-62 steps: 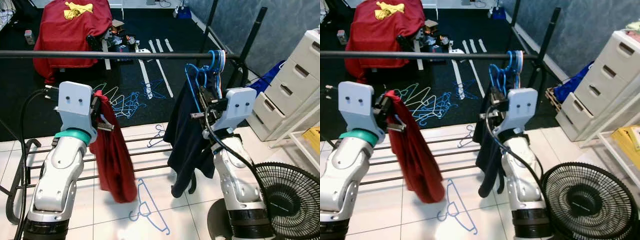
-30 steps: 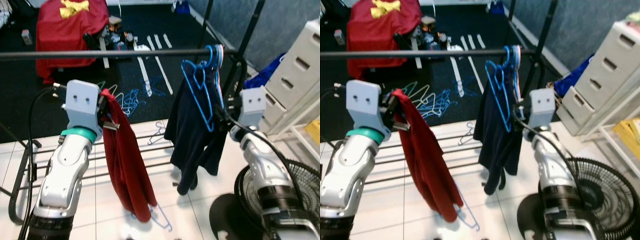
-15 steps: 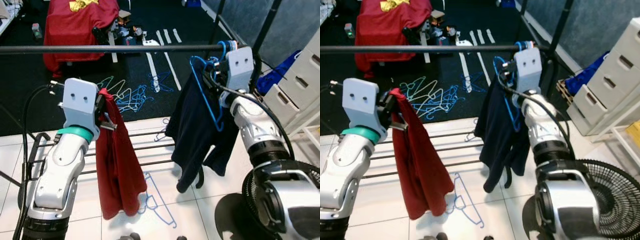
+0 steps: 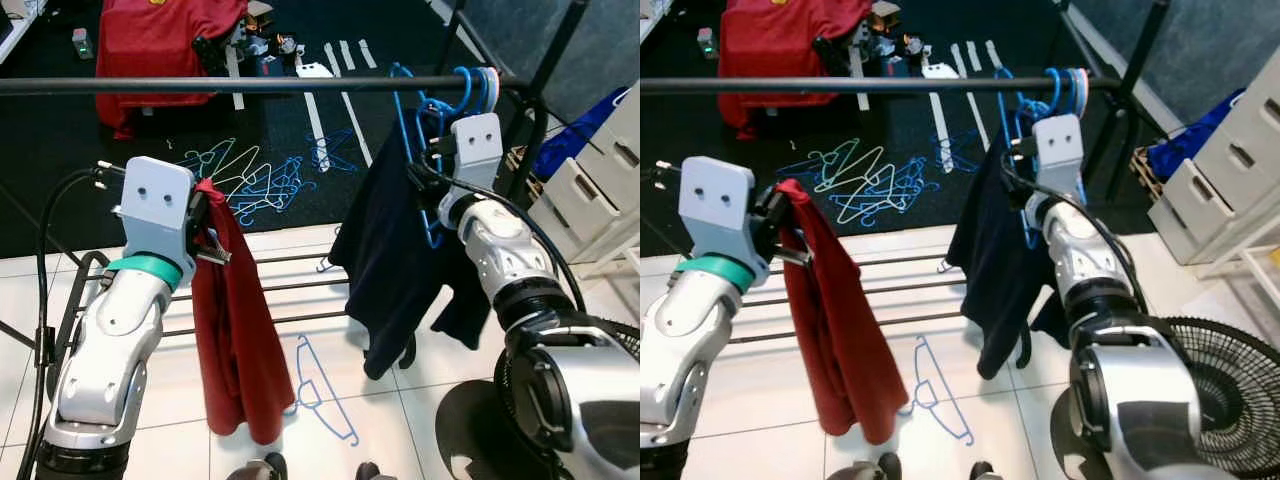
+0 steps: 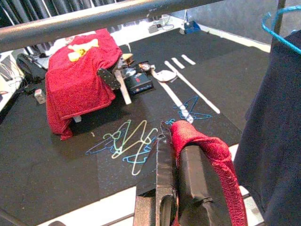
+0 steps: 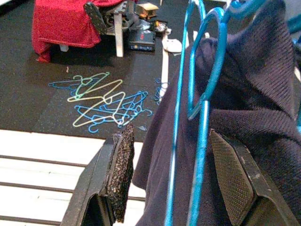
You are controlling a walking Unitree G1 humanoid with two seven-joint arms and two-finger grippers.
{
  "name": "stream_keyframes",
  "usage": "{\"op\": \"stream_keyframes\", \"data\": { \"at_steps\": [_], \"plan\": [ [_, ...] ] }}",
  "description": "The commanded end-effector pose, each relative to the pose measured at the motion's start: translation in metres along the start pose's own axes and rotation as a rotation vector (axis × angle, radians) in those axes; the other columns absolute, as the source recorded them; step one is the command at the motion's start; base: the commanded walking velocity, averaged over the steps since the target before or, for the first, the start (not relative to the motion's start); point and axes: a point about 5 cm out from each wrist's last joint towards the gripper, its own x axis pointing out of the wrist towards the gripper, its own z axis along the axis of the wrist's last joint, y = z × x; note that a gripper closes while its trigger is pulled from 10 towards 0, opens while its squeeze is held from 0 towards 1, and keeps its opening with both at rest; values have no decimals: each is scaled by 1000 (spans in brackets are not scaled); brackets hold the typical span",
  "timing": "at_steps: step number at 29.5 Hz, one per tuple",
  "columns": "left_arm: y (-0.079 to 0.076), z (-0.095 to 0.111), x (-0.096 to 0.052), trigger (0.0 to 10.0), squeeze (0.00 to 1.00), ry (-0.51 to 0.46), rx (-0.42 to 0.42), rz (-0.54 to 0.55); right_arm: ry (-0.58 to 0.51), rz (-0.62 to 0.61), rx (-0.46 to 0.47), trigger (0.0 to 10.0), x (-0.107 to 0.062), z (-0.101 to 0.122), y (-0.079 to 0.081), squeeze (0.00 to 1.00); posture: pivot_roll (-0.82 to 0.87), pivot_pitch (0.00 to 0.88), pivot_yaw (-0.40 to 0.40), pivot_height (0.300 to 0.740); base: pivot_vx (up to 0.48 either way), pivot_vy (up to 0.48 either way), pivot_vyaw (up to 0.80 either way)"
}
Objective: Hang hanger
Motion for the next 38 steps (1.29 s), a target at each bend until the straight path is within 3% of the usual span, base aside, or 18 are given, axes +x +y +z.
{"op": "stream_keyframes", "data": {
  "at_steps": [1, 10, 11, 12, 13, 14, 15, 19, 27, 38],
  "plan": [
    [3, 3, -2, 10000, 0, -5, 13, 6, -7, -18, -41, 10000, 0, 2, -3, 0, 123, 177, 111, 740, 0, 0, 0],
    [-2, 4, -1, 10000, 0, -4, 3, -9, 6, -17, -29, 10000, -2, 0, -13, 0, 123, 182, 113, 740, 0, 0, 0],
    [-1, 4, -2, 10000, 0, -2, 3, -10, 26, -4, -2, 4863, -3, -4, -13, 0, 125, 182, 113, 740, 0, 0, 0],
    [-1, 4, -2, 10000, 0, -2, 3, -10, 26, -4, -2, 4863, -3, -4, -13, 0, 125, 182, 113, 740, 0, 0, 0],
    [-1, 4, -2, 10000, 0, 0, 3, -9, 48, -1, 25, 3647, -4, -8, -14, 0, 127, 183, 113, 740, 0, 0, 0],
    [-1, 4, -2, 10000, 0, 0, 3, -9, 48, -1, 25, 3647, -4, -8, -14, 0, 127, 183, 113, 740, 0, 0, 0],
    [0, 4, -3, 10000, 0, 3, 4, -7, 68, 0, 49, 0, -4, -11, -15, 0, 132, 184, 113, 740, 0, 0, 0],
    [1, 5, -3, 10000, 0, 4, 6, -3, 88, -2, 95, 0, -5, -15, -18, 0, 137, 185, 113, 740, 0, 0, 0],
    [2, 5, -3, 10000, 0, 6, 5, 0, 79, -14, 88, 0, -6, -13, -24, 0, 130, 183, 115, 740, 0, 0, 0],
    [-7, 3, -1, 10000, 0, 8, -20, -14, -4, 22, -54, 0, -5, 11, -32, 0, 84, 167, 102, 740, 0, 0, 0]
  ]
}}
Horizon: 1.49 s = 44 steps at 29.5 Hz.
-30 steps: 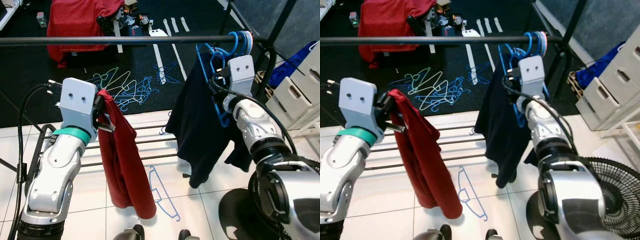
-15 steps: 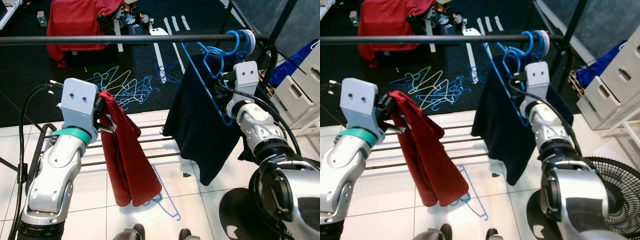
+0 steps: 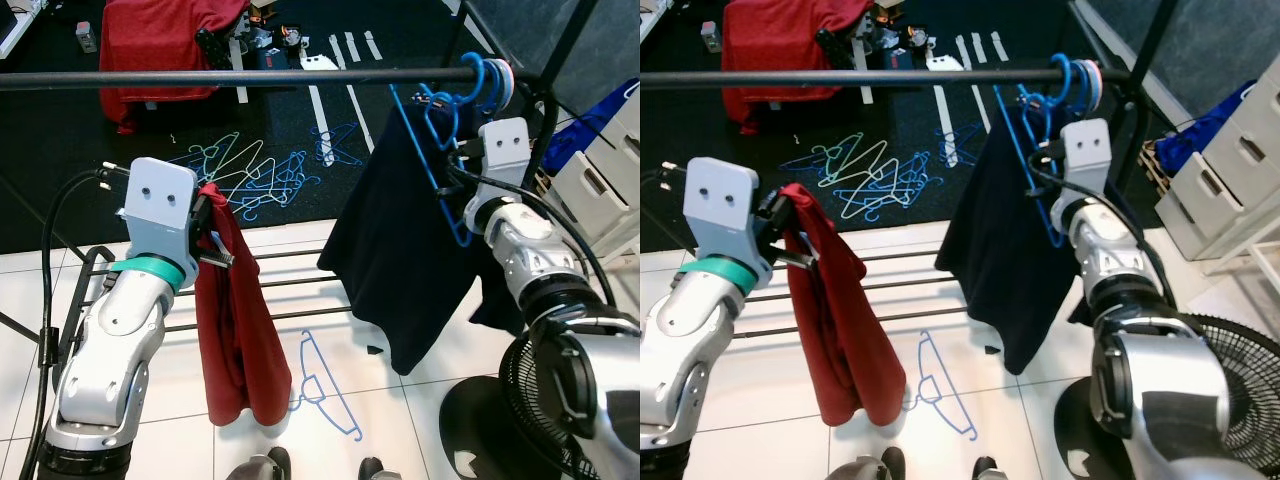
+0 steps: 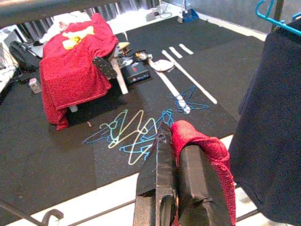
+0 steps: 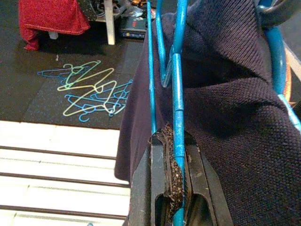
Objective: Hang hanger
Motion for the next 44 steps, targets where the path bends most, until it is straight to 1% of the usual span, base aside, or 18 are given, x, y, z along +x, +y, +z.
{"op": "stream_keyframes", "data": {
  "at_steps": [1, 3, 4, 7, 8, 12, 17, 19, 22, 24, 25, 27, 29, 32, 33, 34, 42, 44],
  "plan": [
    [-2, 5, -1, 10000, 0, -28, 1, 1, -40, 24, -41, 0, 2, 12, 0, 0, 84, 167, 102, 740, 0, 0, 0],
    [-3, 4, 0, 10000, 0, -28, -5, 2, -62, 48, -66, 0, 2, 18, 1, 0, 68, 163, 96, 740, 0, 0, 0],
    [-4, 3, 0, 10000, 0, -29, -12, 4, -83, 92, -81, 10000, 3, 21, 7, 0, 55, 159, 91, 740, 0, 0, 0],
    [-5, 2, 1, 10000, 0, -29, -17, 6, -95, 132, -79, 10000, 2, 21, 14, 0, 46, 154, 88, 740, 0, 0, 0],
    [-6, 2, 3, 10000, 0, -33, -22, 7, -116, 179, -80, 10000, 0, 18, 24, 0, 35, 146, 84, 740, 0, 0, 0],
    [-6, 2, 4, 10000, 0, -38, -29, 10, -176, 227, -60, 10000, -10, 19, 39, 0, 17, 130, 75, 740, 0, 0, 0],
    [-6, 1, 4, 10000, 0, -39, -34, 14, -218, 232, -36, 10000, -18, 23, 48, 0, 6, 122, 71, 740, 0, 0, 0],
    [-5, -1, 4, 10000, 0, -39, -39, 21, -275, 206, 25, 10000, -35, 26, 66, 0, -13, 107, 62, 740, 0, 0, 0],
    [-4, -2, 4, 10000, 0, -39, -42, 23, -280, 167, 86, 10000, -45, 21, 75, 0, -19, 98, 61, 740, 0, 0, 0],
    [-4, -2, 4, 10000, 0, -39, -42, 23, -280, 167, 86, 10000, -45, 21, 75, 0, -19, 98, 61, 740, 0, 0, 0],
    [-3, -3, 4, 10000, 0, -39, -43, 24, -253, 142, 124, 10000, -49, 10, 79, 0, -21, 92, 60, 740, 0, 0, 0],
    [-3, -3, 4, 10000, 0, -39, -43, 24, -253, 142, 124, 10000, -49, 10, 79, 0, -21, 92, 60, 740, 0, 0, 0],
    [-2, -3, 5, 10000, 0, -43, -40, 24, -166, 106, 165, 10000, -59, -16, 84, 0, -22, 86, 57, 740, 0, 0, 0],
    [-2, -3, 5, 10000, 0, -45, -39, 24, -132, 98, 173, 10000, -64, -23, 85, 0, -22, 86, 57, 740, 0, 0, 0],
    [-2, -3, 5, 10000, 0, -48, -38, 24, -101, 90, 180, 10000, -70, -27, 85, 0, -22, 86, 57, 740, 0, 0, 0],
    [-2, -4, 5, 10000, 0, -49, -40, 26, -18, 88, 157, 10000, -74, -45, 87, 0, -20, 79, 52, 740, 0, 0, 0],
    [-2, -4, 4, 10000, 0, -50, -43, 26, 125, 72, 174, 10000, -74, -67, 77, 0, -11, 80, 54, 740, 0, 0, 0],
    [-2, -4, 3, 10000, 0, -52, -42, 26, 126, 88, 125, 10000, -72, -66, 71, 0, -7, 76, 50, 740, 0, 0, 0]
  ]
}}
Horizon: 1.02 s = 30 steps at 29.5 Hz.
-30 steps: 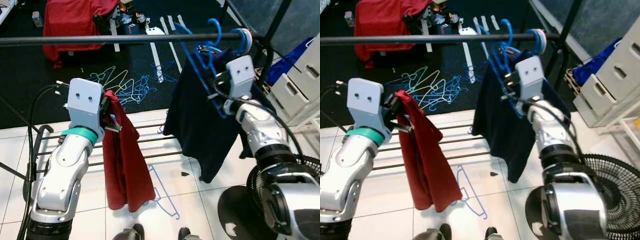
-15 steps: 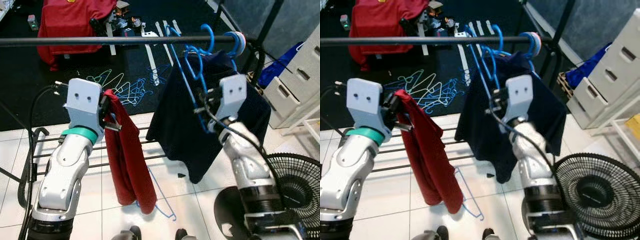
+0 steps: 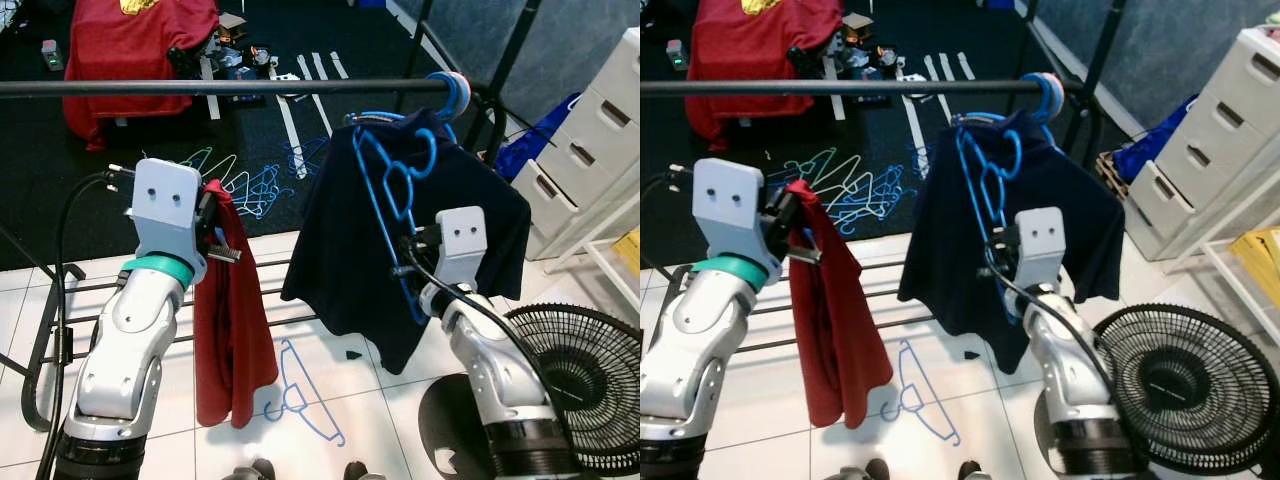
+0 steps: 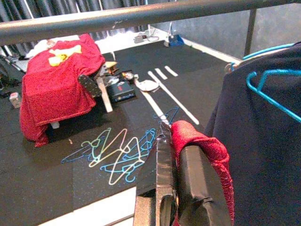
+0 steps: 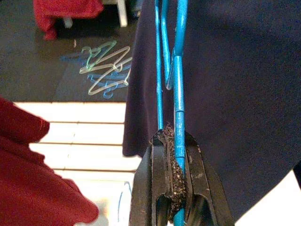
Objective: Hang hanger
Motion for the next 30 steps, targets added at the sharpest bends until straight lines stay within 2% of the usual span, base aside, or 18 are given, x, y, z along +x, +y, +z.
{"op": "stream_keyframes", "data": {
  "at_steps": [1, 2, 3, 4, 6, 8, 13, 17, 23, 30],
  "plan": [
    [2, 2, -3, 10000, 0, -22, 0, 7, 6, 6, -17, 10000, 0, -1, -3, 0, -7, 76, 50, 740, 0, 0, 0],
    [2, 2, -3, 10000, 0, -23, 0, 8, -11, 6, -45, 10000, 0, 2, -3, 0, -7, 76, 50, 740, 0, 0, 0],
    [3, 1, -4, 10000, 0, -24, 0, 15, -74, -13, -58, 10000, -3, 8, -3, 0, -6, 71, 46, 740, 0, 0, 0],
    [3, 1, -4, 10000, 0, -24, 0, 15, -74, -13, -58, 10000, -3, 8, -3, 0, -6, 71, 46, 740, 0, 0, 0],
    [7, -4, -7, 10000, 0, -13, -18, 52, -196, -75, -39, 10000, -12, 20, 1, 0, -7, 67, 41, 740, 0, 0, 0],
    [8, -4, -8, 10000, 0, -11, -22, 58, -204, -84, -36, 10000, -13, 21, 1, 0, -7, 67, 41, 740, 0, 0, 0],
    [8, -14, -13, 10000, 0, -13, 18, 68, -387, -130, -98, 10000, -25, 43, 13, 0, -21, 55, 15, 740, 0, 0, 0],
    [6, -14, -12, 10000, 0, -17, 13, 71, -406, -141, -80, 10000, -24, 44, 15, 0, -23, 50, 13, 740, 0, 0, 0],
    [1, -11, -6, 10000, 0, -51, 30, 51, -368, -175, -10, 10000, -21, 30, 22, 0, -17, 16, 27, 740, -349, 0, 0],
    [1, -8, -1, 10000, 0, -73, 35, 45, -388, -178, -10, 10000, -18, 33, 24, 0, -19, 9, 32, 740, -443, 0, 0]
  ]
}}
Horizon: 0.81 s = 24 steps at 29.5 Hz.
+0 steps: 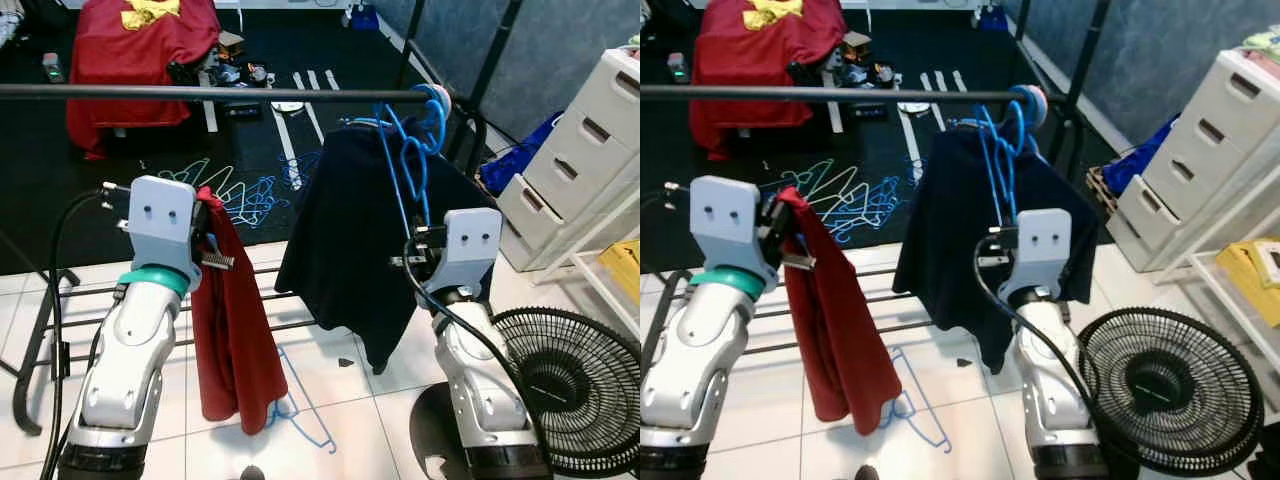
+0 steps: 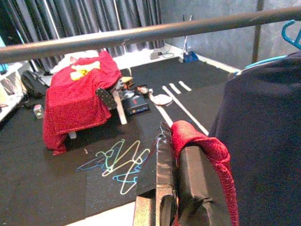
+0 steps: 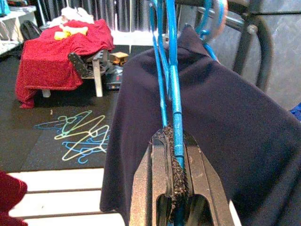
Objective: Hang hanger
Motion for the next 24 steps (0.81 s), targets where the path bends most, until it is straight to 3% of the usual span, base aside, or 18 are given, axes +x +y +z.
{"op": "stream_keyframes", "data": {
  "at_steps": [1, 19, 24],
  "plan": [
    [-1, 4, 1, 10000, 0, -31, 14, -8, -66, -15, 8, 10000, 1, 9, -1, 0, -19, 9, 32, 740, -458, 0, 0],
    [-2, 7, 2, 10000, 0, -46, 21, -20, -76, -12, 22, 10000, 2, 9, 3, 0, -2, 18, 43, 740, -418, 0, 0],
    [-3, 6, 3, 10000, 0, -32, 16, -27, -79, -17, 28, 10000, 3, 8, 3, 0, 1, 21, 44, 740, 0, 0, 0]
  ]
}}
